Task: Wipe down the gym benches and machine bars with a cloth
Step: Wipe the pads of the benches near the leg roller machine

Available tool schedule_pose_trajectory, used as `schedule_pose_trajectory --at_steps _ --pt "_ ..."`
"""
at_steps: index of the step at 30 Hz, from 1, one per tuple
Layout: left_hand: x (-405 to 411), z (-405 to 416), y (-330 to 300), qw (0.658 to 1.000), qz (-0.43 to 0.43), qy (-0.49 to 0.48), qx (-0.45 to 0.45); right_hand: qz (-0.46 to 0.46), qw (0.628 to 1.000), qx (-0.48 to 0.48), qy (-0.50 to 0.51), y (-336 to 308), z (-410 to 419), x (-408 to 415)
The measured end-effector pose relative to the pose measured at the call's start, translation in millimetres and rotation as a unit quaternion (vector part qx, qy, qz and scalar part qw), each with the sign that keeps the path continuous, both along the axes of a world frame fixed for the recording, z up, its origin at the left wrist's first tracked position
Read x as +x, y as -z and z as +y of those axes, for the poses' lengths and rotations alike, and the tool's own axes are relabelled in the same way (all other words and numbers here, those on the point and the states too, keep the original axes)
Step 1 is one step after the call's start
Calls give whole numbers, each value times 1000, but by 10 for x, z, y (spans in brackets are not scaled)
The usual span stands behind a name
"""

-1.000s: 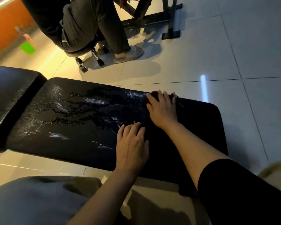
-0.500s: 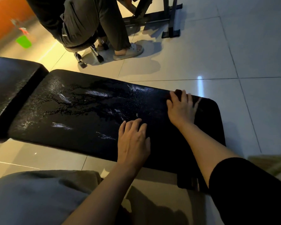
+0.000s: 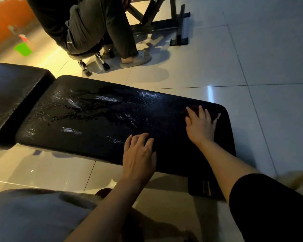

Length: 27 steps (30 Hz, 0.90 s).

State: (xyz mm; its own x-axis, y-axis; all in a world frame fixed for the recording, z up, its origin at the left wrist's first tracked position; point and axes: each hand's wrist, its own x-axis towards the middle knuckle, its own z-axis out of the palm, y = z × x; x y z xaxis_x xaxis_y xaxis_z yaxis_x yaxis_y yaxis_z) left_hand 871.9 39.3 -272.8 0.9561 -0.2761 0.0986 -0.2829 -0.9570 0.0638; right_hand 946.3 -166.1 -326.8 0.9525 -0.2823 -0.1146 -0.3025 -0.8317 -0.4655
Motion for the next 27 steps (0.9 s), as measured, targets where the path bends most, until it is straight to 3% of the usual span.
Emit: schedule_pose_trajectory --at_steps 2,4,7,9,11,14,17,20,24,27 --pt "-63 67 -25 1000 4 -13 -3 -16 999 -22 -30 -105 312 23" --pt "-114 182 -56 999 2 -33 -2 -56 991 -30 -122 -230 763 -8" --pt "-167 348 -88 999 -3 -52 -1 -85 959 -42 -269 -354 1221 -160" --pt "-186 427 -105 998 -1 -58 -7 -108 942 -71 -310 -307 1166 -205" --pt "-199 477 -118 998 -3 -60 -15 -120 953 -74 -268 -198 906 -227" --pt "-240 531 -109 998 -6 -59 -26 -56 994 -29 -88 -58 450 -331" --pt "-301 625 -94 998 -8 -52 -34 -17 1000 -17 -8 -143 572 -402" --pt "-354 801 -135 998 -16 -56 -27 -72 991 -44 -109 -316 1283 -426" --pt "-364 1135 -215 996 -25 -80 -13 -114 950 -50 -287 -452 1972 -579" --pt "-358 1266 -252 998 -6 -65 0 -141 960 -50 -237 -343 1787 -614"
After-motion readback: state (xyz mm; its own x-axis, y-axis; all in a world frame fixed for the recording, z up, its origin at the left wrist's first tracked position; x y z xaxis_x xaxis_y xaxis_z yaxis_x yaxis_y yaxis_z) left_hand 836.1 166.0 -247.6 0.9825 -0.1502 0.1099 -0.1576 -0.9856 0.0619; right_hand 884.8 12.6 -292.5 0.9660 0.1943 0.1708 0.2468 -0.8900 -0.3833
